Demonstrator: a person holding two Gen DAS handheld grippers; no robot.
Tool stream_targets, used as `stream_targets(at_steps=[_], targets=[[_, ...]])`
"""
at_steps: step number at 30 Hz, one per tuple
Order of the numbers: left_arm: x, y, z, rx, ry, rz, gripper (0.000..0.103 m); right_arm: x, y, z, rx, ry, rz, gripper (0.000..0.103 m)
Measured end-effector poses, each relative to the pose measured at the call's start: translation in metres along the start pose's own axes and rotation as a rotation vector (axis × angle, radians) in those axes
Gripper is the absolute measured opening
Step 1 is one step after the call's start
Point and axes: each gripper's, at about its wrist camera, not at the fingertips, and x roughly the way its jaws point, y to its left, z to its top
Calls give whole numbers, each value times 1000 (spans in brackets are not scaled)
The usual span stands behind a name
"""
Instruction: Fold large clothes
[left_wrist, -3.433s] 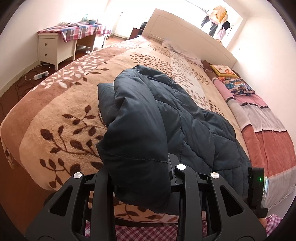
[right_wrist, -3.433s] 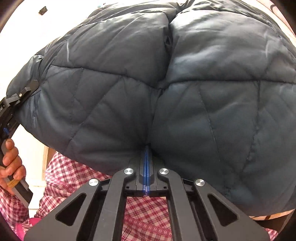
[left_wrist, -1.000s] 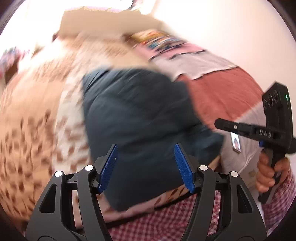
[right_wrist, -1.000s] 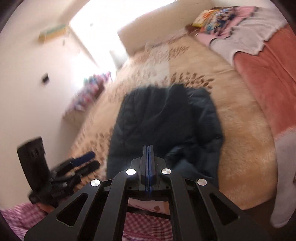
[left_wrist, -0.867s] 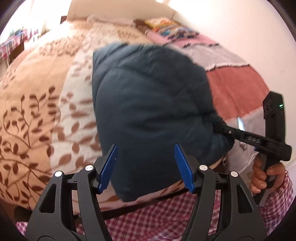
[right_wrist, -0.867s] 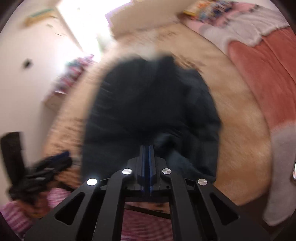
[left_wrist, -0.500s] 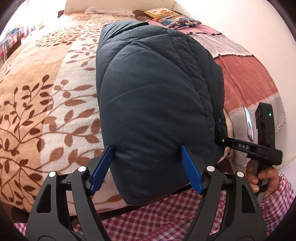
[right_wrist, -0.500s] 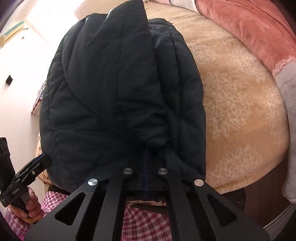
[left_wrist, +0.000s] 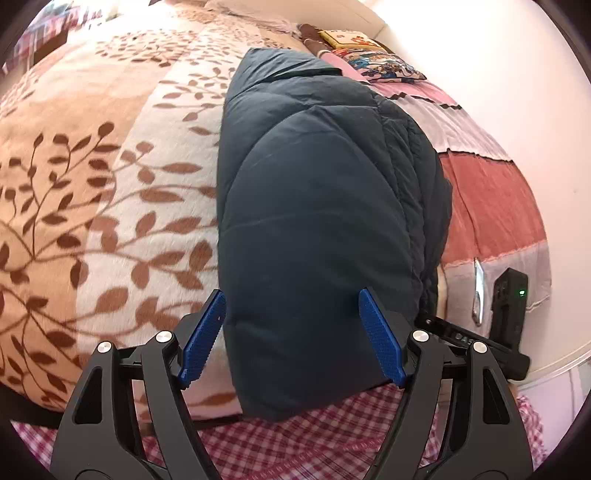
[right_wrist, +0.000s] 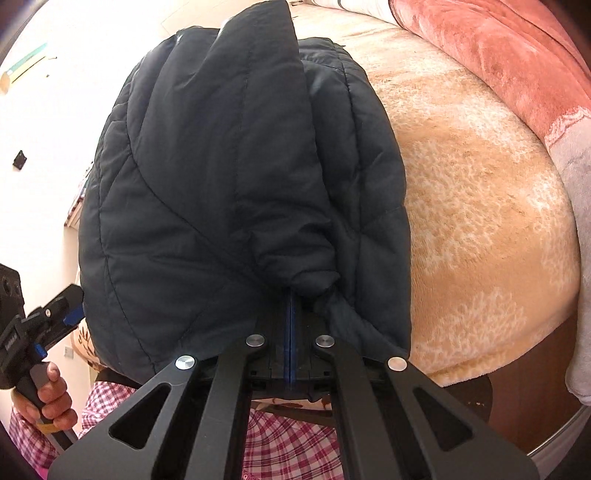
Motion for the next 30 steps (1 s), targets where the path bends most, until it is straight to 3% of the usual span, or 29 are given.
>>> stream_targets(at_steps=[5, 11, 16, 19, 23, 30], targets=[[8, -11, 3, 47, -21, 39, 75, -21, 4, 5, 20, -14, -9, 0], [9, -23, 5, 111, -43, 78, 77, -87, 47, 31, -101, -258, -61, 1], [10, -24, 7, 123, -40, 88, 79, -87, 79, 74, -138, -296, -22, 1], [11, -22, 7, 122, -38, 96, 81, -57, 82, 96, -134, -202, 27, 1], [14, -22, 5, 112, -34, 81, 86, -1, 59, 109, -91, -73, -33, 0], [17, -34, 5, 160, -45, 104, 86, 32, 46, 101, -91, -43, -62, 0]])
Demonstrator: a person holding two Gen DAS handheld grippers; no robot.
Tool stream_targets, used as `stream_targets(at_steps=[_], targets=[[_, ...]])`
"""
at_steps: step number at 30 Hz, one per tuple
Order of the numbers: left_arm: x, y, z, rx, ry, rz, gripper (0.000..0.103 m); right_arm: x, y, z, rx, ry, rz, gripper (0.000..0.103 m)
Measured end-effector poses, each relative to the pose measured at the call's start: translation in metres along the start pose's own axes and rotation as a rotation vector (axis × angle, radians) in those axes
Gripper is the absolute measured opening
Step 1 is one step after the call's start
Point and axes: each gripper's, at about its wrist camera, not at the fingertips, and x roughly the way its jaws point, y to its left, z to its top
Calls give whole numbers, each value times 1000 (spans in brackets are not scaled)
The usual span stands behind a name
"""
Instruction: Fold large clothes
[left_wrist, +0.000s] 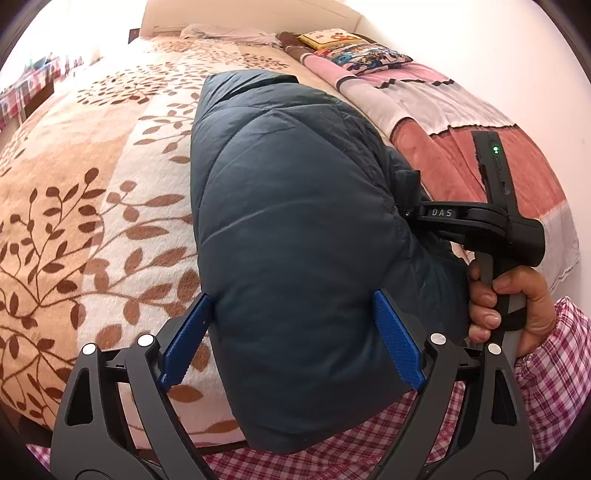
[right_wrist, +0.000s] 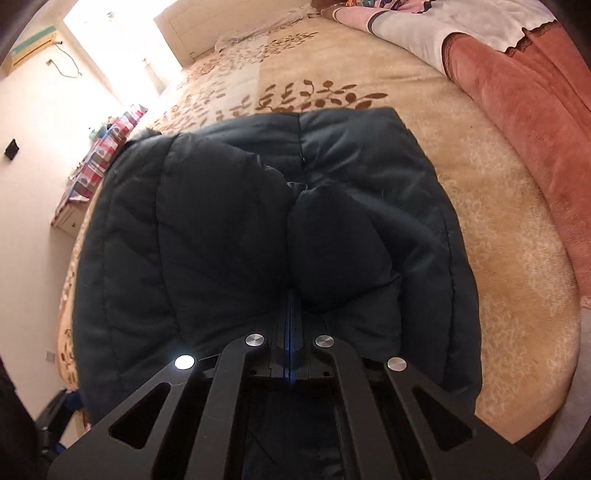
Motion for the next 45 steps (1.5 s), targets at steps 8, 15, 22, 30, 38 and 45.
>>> stream_targets(at_steps=[8, 15, 22, 30, 38, 45], targets=[[-1, -6, 2, 16, 0, 20, 87, 5, -5, -5, 0, -5, 16, 0], [-11, -13, 1, 39, -8, 52, 87, 4, 0, -6, -24, -11, -15, 0], [-29, -3, 3, 21, -37, 64, 87, -7, 4, -4, -6, -13, -30, 0], [-38, 20, 16, -39, -57, 44, 87, -89, -4, -16, -52, -162, 37, 67], [-20, 46, 23, -133, -2, -17, 87, -106, -76, -30, 114, -118, 126, 87], [-12, 47, 23, -148, 30, -62, 87, -66, -83, -34, 168, 19, 190, 89]])
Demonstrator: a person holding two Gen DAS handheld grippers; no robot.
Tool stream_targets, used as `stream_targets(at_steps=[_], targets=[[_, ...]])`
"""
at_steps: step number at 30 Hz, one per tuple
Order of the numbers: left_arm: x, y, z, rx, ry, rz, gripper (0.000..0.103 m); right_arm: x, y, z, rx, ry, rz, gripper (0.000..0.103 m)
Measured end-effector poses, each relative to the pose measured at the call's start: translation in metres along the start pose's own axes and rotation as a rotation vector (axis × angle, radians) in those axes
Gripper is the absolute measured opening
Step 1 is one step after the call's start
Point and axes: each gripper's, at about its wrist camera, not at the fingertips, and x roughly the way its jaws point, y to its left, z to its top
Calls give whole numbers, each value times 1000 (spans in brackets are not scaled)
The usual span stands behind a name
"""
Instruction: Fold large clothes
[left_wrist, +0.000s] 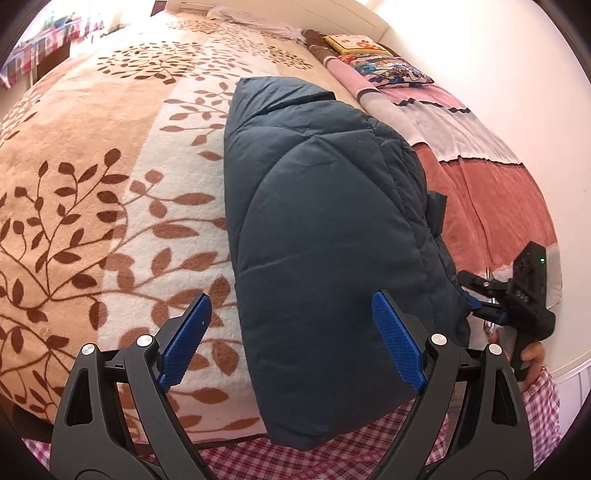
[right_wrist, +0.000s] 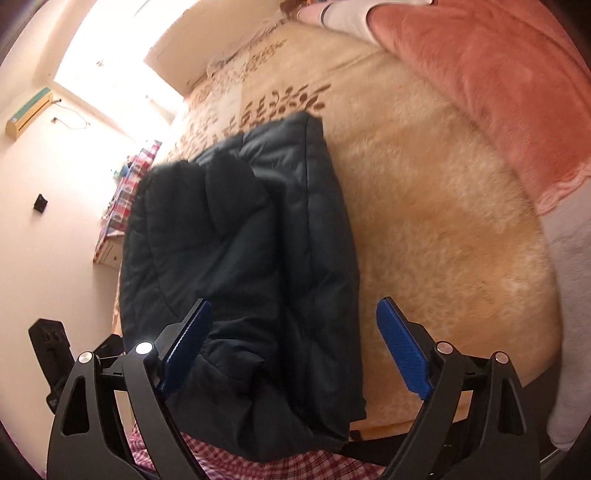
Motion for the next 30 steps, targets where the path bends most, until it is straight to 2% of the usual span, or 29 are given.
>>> stream_targets(at_steps=[4, 10, 15, 17, 21, 24, 27, 29, 30], targets=[[4, -1, 0, -2, 9, -4, 87, 7, 0, 0, 12, 14, -5, 92], [7, -2, -2, -4, 25, -24, 87, 5, -5, -9, 51, 19, 28, 93], [11, -3, -3, -10, 37, -37, 88, 9, -7, -9, 84, 33, 154, 95], [16, -5, -4, 0, 40, -35, 89, 12, -4, -7, 72, 45, 174, 96], [24, -1, -7, -10, 48, -45, 95, 28, -3, -8, 40, 83, 111, 97], [29, 7, -9, -34, 58, -58, 99, 37, -5, -12, 53, 107, 123, 97], [36, 16, -10, -85, 79, -106, 99, 43, -9, -16, 93, 130, 208, 97], [39, 20, -10, -135, 101, -163, 98, 45, -11, -17, 98, 136, 272, 97], [40, 20, -11, -144, 110, -185, 98, 47, -11, -18, 90, 138, 273, 97]])
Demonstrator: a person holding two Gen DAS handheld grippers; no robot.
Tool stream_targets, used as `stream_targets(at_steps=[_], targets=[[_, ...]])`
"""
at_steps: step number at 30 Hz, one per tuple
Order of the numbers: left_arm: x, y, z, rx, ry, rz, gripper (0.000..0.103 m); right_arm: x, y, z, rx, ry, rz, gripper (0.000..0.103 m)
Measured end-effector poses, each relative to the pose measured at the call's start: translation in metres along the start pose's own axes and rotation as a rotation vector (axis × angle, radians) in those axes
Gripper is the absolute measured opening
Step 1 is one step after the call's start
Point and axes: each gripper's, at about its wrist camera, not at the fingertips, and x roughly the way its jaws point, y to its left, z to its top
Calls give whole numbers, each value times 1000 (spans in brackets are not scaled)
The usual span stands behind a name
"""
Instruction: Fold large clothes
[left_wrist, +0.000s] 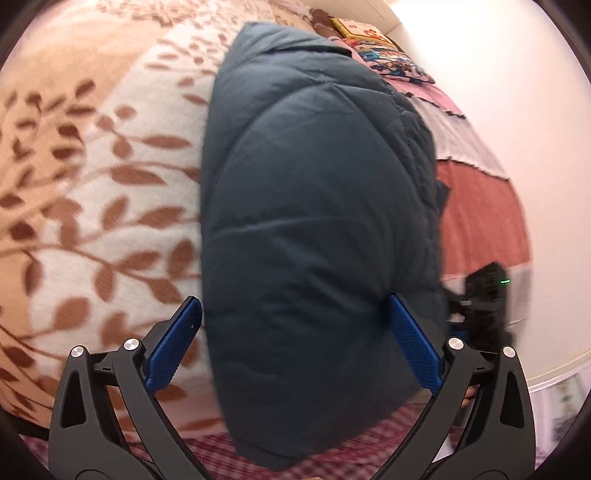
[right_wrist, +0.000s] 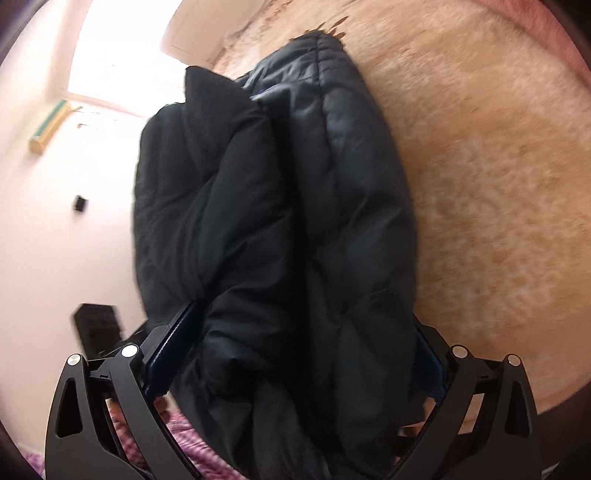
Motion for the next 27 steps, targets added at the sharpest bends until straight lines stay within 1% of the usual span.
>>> stream_targets(at_steps=[3, 4, 5, 6, 7, 8, 10, 12, 15, 17, 18, 20, 21, 23, 25, 27], targets=[[4, -9, 0, 45, -1, 23, 98, 11, -6, 2, 11, 15, -22, 97], [5, -11, -1, 59, -8, 30, 95, 12, -5, 3, 13, 13, -29, 96], [5, -13, -1, 73, -20, 39, 89, 13, -1, 4, 4, 12, -33, 92], [2, -16, -2, 95, -44, 53, 86, 13, 5, 4, -18, 6, -13, 78], [0, -20, -3, 117, -63, 64, 78, 14, 9, 3, -30, -11, 5, 65], [-4, -24, -3, 155, -89, 80, 72, 13, 14, 2, -55, -26, 2, 61], [-9, -30, -1, 217, -133, 111, 66, 13, 27, 2, -120, -46, -26, 52], [-17, -33, 7, 257, -187, 129, 62, 15, 40, 1, -156, -74, -33, 47], [-27, -25, 33, 261, -234, 144, 61, 24, 67, 8, -236, -126, -61, 44], [-32, -19, 56, 258, -267, 157, 61, 36, 90, 22, -283, -153, -72, 44], [-36, -15, 73, 260, -296, 171, 61, 45, 102, 34, -304, -163, -72, 44], [-42, -7, 97, 261, -329, 194, 60, 63, 122, 54, -340, -170, -80, 43], [-44, -1, 114, 257, -352, 212, 60, 71, 129, 61, -353, -170, -86, 43], [-44, 10, 140, 246, -375, 233, 60, 95, 151, 84, -397, -170, -106, 43], [-42, 24, 162, 229, -384, 244, 60, 120, 169, 106, -430, -167, -127, 43], [-35, 39, 180, 215, -391, 259, 60, 136, 175, 120, -444, -163, -147, 43]])
